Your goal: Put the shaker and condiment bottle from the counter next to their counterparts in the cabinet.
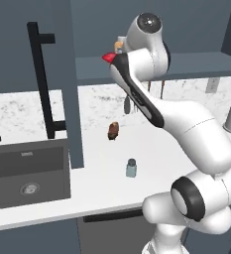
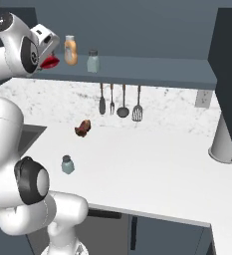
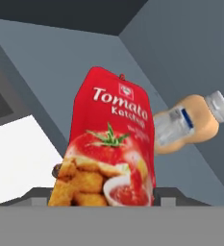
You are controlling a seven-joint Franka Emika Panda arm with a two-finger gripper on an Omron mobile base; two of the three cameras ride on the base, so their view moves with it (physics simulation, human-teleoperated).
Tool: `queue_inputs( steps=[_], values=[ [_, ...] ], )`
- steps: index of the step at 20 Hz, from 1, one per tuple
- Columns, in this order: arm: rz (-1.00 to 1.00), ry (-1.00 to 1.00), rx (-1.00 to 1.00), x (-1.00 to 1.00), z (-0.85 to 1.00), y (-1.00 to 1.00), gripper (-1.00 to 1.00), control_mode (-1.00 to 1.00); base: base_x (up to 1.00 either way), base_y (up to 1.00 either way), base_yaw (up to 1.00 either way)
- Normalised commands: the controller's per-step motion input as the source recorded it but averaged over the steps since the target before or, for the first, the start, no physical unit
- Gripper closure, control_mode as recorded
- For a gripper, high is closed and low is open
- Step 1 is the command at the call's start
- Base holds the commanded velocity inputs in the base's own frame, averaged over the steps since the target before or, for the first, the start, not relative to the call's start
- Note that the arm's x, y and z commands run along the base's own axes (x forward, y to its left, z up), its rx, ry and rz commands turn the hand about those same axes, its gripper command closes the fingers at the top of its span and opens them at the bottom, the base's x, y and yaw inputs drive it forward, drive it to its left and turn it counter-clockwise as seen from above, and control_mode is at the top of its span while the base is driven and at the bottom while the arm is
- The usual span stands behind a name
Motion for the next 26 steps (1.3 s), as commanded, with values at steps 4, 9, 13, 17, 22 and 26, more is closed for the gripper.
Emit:
queue_inputs(
  steps=[4, 9, 13, 17, 22, 26],
  values=[
    [0.02, -0.08, -0.03, 0.05, 0.00, 0.06, 1.00, -1.00, 0.00, 0.00, 0.00],
    [0.02, -0.04, -0.04, 0.11, -0.08, 0.07, 1.00, -1.00, 0.00, 0.00, 0.00],
    [0.01, 0.00, -0.01, 0.23, -0.19, 0.00, 1.00, -1.00, 0.00, 0.00, 0.00],
    [0.01, -0.07, -0.03, 0.14, -0.03, 0.00, 1.00, -1.00, 0.00, 0.00, 0.00],
    [0.00, -0.09, -0.04, 0.16, 0.00, 0.02, 1.00, -1.00, 0.00, 0.00, 0.00],
    [0.00, -0.08, -0.04, 0.22, -0.09, 0.00, 1.00, -1.00, 0.00, 0.00, 0.00]
  ],
)
